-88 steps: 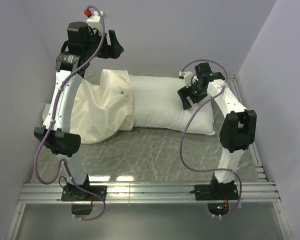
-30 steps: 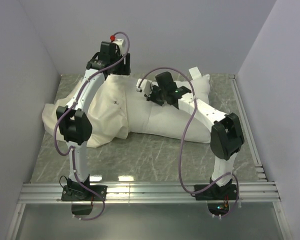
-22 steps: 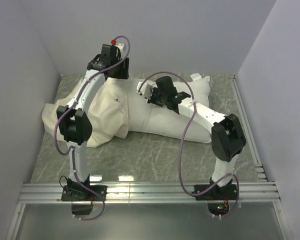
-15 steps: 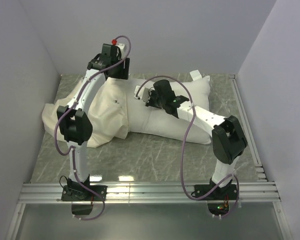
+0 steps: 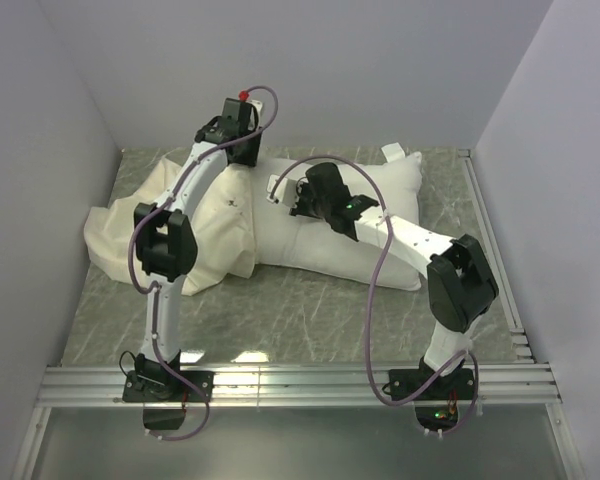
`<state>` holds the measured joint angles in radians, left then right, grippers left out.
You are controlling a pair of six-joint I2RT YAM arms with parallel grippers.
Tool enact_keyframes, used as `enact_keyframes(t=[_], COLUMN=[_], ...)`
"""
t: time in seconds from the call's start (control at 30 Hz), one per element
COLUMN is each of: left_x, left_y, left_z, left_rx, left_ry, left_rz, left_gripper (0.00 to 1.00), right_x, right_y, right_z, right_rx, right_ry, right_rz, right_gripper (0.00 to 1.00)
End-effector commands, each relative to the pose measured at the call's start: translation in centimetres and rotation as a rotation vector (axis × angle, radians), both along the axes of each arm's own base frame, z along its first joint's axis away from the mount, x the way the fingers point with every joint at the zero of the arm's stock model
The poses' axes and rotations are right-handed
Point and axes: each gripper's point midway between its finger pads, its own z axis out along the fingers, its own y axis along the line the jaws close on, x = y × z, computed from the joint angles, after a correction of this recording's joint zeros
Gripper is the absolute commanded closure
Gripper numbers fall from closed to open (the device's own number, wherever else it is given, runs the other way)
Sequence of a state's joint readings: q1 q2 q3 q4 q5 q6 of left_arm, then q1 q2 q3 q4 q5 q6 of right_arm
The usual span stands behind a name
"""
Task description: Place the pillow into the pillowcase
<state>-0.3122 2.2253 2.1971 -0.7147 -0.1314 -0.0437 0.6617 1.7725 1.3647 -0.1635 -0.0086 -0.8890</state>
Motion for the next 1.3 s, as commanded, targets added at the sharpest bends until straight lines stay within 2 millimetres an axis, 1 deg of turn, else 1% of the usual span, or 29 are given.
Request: enact_keyframes(t=[0.0, 0.07, 0.1, 0.13, 0.17, 0.2, 0.23, 0.27, 0.3, 0.33, 0.37, 0.43, 0.47, 0.53, 0.6, 0.63, 0.73, 0.8, 0.83, 0.87, 0.9, 0.93, 0.97, 1.03, 1.07, 1.1, 1.17, 1.2, 1.27], left_x=[0.7, 0.7, 0.7, 0.7, 0.5, 0.4, -0.1, -0.7, -1.4, -2.4, -3.1, -5.4, -6.3, -9.2, -10.9, -12.4, -15.0, -15.2, -14.4, -12.7, -11.7, -10.3, -8.3, -7.2, -6.8, -7.1, -7.8, -8.3, -8.6], left_y=[1.4, 1.1, 0.9, 0.7, -0.5, -1.0, -2.0, -3.6, -4.6, -6.3, -7.3, -10.5, -11.5, -14.5, -16.1, -17.4, -19.3, -19.7, -19.2, -18.3, -17.6, -16.2, -14.6, -12.8, -12.4, -11.6, -11.7, -11.9, -12.1], left_z=[0.7, 1.3, 1.4, 2.2, 2.7, 3.3, 4.6, 5.3, 6.6, 7.4, 7.9, 9.4, 9.9, 11.0, 11.7, 12.2, 12.8, 13.2, 13.3, 14.4, 14.4, 14.0, 14.3, 14.5, 13.4, 14.5, 13.6, 14.4, 14.8], left_rx=[0.073, 0.056, 0.048, 0.028, -0.021, -0.055, -0.104, -0.166, -0.217, -0.259, -0.295, -0.375, -0.402, -0.498, -0.562, -0.602, -0.698, -0.725, -0.711, -0.675, -0.647, -0.609, -0.534, -0.442, -0.419, -0.403, -0.413, -0.428, -0.446], left_ry=[-0.036, -0.050, -0.053, -0.070, -0.070, -0.076, -0.086, -0.079, -0.086, -0.080, -0.069, -0.053, -0.045, -0.006, 0.021, 0.047, 0.105, 0.111, 0.097, 0.028, -0.003, -0.022, -0.091, -0.157, -0.167, -0.209, -0.204, -0.213, -0.221], left_rz=[0.041, 0.028, 0.023, 0.019, -0.028, -0.037, -0.076, -0.141, -0.166, -0.224, -0.258, -0.348, -0.381, -0.487, -0.530, -0.590, -0.673, -0.680, -0.656, -0.598, -0.582, -0.524, -0.426, -0.379, -0.364, -0.350, -0.381, -0.402, -0.412], left_gripper=[0.63, 0.79, 0.96, 1.00, 1.00, 1.00, 1.00, 1.00, 1.00, 1.00, 1.00, 1.00, 1.00, 1.00, 1.00, 1.00, 1.00, 1.00, 1.00, 1.00, 1.00, 1.00, 1.00, 1.00, 1.00, 1.00, 1.00, 1.00, 1.00], right_x=[-2.3, -2.5, -2.5, -2.5, -2.5, -2.6, -2.3, -2.2, -2.1, -2.0, -2.0, -1.4, -1.3, -1.1, -0.9, -0.9, -1.0, -1.5, -1.6, -1.9, -2.2, -2.6, -3.1, -3.4, -3.8, -4.1, -3.7, -3.7, -3.7], right_y=[0.4, 0.4, 0.5, 0.5, 0.6, 0.7, 0.7, 0.6, 0.7, 0.9, 1.1, 1.1, 1.1, 1.1, 1.1, 1.2, 1.1, 1.0, 0.9, 0.8, 0.4, 0.3, -0.2, -0.6, -0.9, -1.2, -1.2, -1.2, -1.0], right_z=[-0.6, -0.5, -0.6, -0.5, -0.2, -0.3, -0.1, -0.1, 0.0, 0.2, 0.4, 1.1, 1.4, 2.0, 2.5, 2.9, 3.6, 4.2, 4.4, 5.1, 4.5, 5.4, 4.4, 4.7, 4.9, 4.2, 4.9, 5.0, 5.4], right_rx=[-0.022, -0.020, -0.019, -0.016, -0.010, -0.009, -0.006, -0.008, -0.004, 0.005, 0.010, 0.021, 0.026, 0.036, 0.043, 0.051, 0.074, 0.085, 0.092, 0.100, 0.091, 0.101, 0.092, 0.091, 0.088, 0.075, 0.093, 0.093, 0.103], right_ry=[0.035, 0.031, 0.031, 0.022, 0.011, 0.008, -0.005, -0.011, -0.016, -0.022, -0.030, -0.063, -0.071, -0.077, -0.087, -0.092, -0.100, -0.105, -0.113, -0.126, -0.119, -0.144, -0.132, -0.156, -0.161, -0.154, -0.175, -0.175, -0.179], right_rz=[0.051, 0.054, 0.055, 0.053, 0.053, 0.053, 0.049, 0.043, 0.041, 0.041, 0.043, 0.019, 0.014, 0.001, -0.005, -0.006, -0.013, -0.007, -0.006, 0.001, 0.001, 0.014, 0.025, 0.039, 0.046, 0.047, 0.042, 0.042, 0.042], right_gripper=[1.00, 1.00, 1.00, 1.00, 1.00, 1.00, 1.00, 1.00, 1.00, 1.00, 1.00, 1.00, 1.00, 1.00, 1.00, 1.00, 1.00, 1.00, 1.00, 1.00, 1.00, 1.00, 1.00, 1.00, 1.00, 1.00, 1.00, 1.00, 1.00])
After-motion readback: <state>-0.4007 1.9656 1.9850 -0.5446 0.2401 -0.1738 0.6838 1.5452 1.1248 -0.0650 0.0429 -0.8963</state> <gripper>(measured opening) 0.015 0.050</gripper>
